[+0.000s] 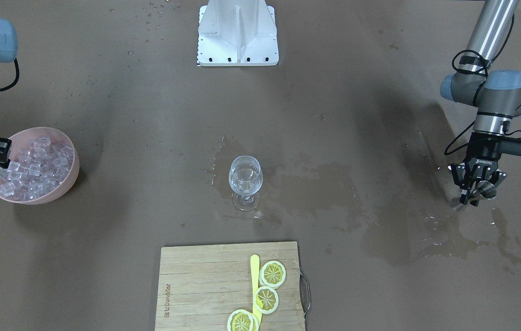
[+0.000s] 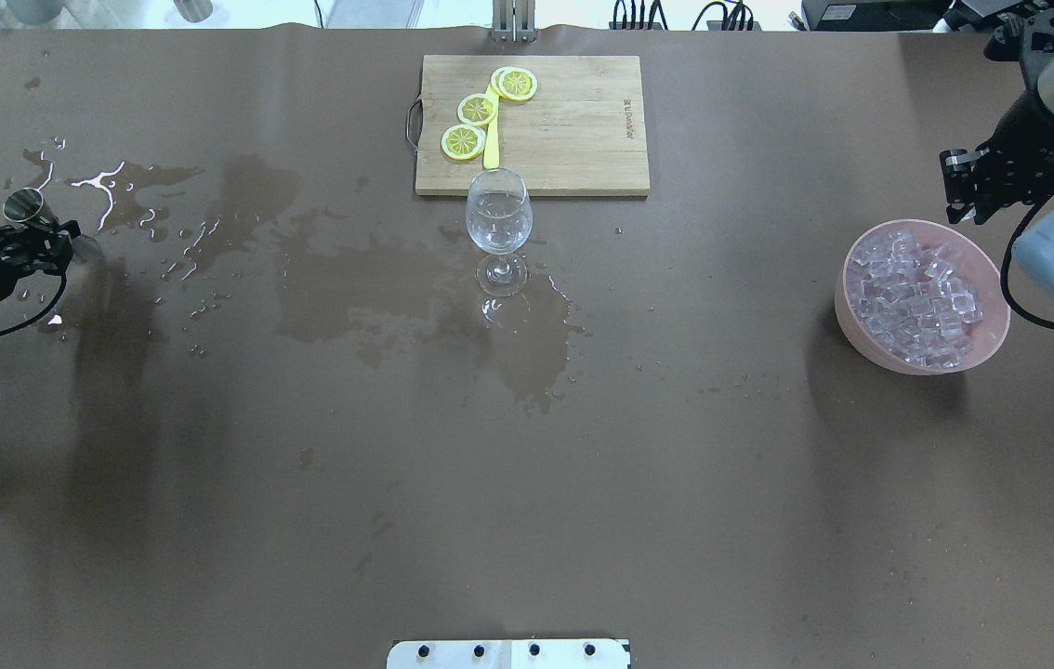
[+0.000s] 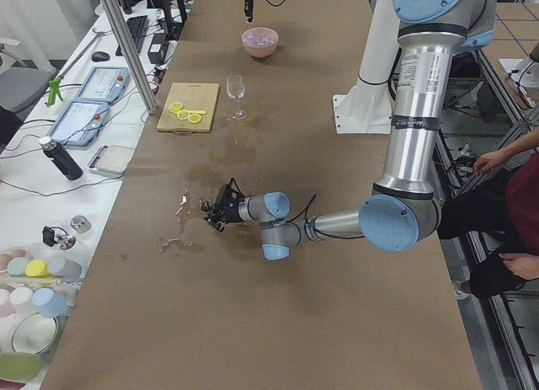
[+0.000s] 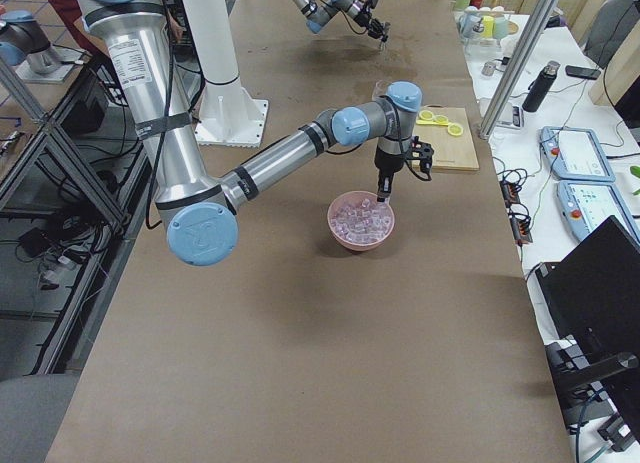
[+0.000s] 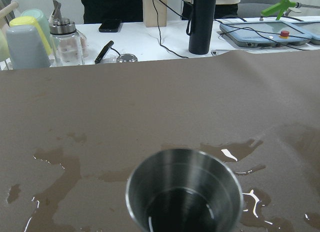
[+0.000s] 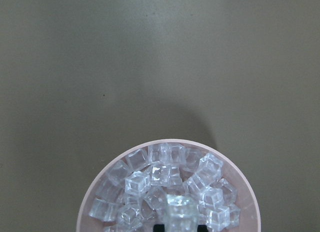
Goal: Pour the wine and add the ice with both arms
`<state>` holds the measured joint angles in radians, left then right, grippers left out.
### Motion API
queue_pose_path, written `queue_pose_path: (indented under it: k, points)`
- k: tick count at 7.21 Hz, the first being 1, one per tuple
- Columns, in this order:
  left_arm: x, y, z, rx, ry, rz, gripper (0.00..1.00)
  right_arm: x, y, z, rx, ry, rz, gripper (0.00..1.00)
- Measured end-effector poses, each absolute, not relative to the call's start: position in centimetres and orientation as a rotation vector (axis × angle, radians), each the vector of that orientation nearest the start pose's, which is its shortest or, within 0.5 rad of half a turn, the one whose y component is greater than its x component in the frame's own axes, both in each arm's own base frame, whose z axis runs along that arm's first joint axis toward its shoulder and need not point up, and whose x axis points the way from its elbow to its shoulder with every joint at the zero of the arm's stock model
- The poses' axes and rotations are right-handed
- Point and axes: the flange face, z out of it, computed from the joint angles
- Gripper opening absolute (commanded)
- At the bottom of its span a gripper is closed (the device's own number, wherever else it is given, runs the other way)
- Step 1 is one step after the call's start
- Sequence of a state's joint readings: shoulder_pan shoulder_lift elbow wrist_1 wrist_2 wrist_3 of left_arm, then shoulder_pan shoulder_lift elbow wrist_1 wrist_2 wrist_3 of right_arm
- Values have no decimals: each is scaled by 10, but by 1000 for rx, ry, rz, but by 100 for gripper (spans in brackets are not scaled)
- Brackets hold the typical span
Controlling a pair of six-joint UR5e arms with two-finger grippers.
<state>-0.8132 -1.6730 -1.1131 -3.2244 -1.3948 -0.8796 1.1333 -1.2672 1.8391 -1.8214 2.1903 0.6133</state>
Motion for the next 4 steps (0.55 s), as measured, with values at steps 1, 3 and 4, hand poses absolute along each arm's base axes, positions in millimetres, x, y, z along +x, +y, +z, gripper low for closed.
queue_pose_path:
  k: [1, 3, 4]
  points:
    - [256, -491, 652, 997, 845, -219, 18, -173, -557, 399, -33, -688, 69, 22]
    - [256, -491, 651, 997, 847, -220, 0, -171, -560, 395, -24, -690, 69, 22]
    - [256, -491, 650, 999, 848, -219, 0, -168, -562, 395, -22, -690, 74, 22]
